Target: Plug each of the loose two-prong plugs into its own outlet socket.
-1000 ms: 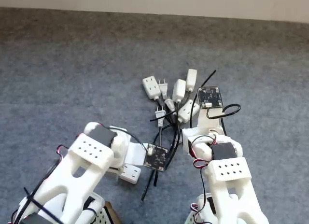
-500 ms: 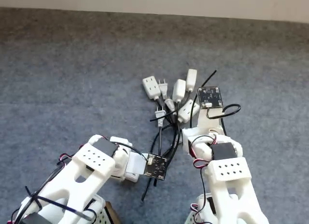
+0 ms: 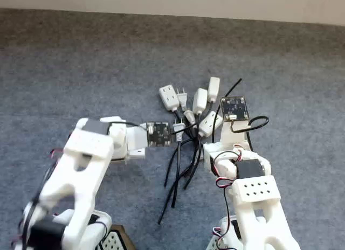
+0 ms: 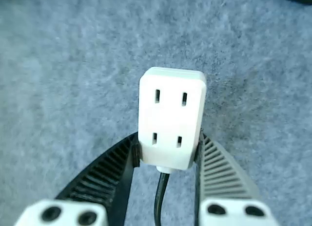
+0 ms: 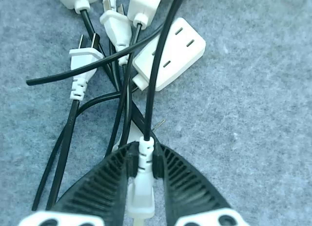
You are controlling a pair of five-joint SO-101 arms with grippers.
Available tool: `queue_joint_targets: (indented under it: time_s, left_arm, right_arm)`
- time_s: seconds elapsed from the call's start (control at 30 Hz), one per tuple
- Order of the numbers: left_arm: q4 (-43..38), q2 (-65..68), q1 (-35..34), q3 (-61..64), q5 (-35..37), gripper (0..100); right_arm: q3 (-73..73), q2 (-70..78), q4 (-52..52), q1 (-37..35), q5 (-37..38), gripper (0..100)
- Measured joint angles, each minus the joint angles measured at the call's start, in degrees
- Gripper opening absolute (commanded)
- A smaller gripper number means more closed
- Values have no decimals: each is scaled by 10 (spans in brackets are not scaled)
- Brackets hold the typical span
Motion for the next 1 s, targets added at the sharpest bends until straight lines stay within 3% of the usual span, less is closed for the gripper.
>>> queue_joint_targets:
  time_s: [0.07,0.17,0.23,0.37,0.67,0.8,0.9,1.0]
  left_arm:
    - [0,69,-1,-25,0,78]
    - [-2,147,-1,-45,-2,181]
    - [-2,162,-1,-50,-2,245]
    - [-2,162,-11,-55,11,259]
    - [9,48,-77,-55,17,260]
    - [32,-32,-76,-55,20,258]
    - [33,-84,-98,-55,70,257]
    - [17,-120,-131,-55,191,257]
  right_arm:
    - [0,0,0,0,0,6]
    - [0,0,0,0,0,6]
    - [0,0,0,-14,0,6]
    - [0,0,0,-61,8,6]
    - [0,0,0,-76,26,6]
    - [0,0,0,-76,26,6]
    - [-11,0,0,-76,24,6]
    - [-53,0,0,-76,-11,5]
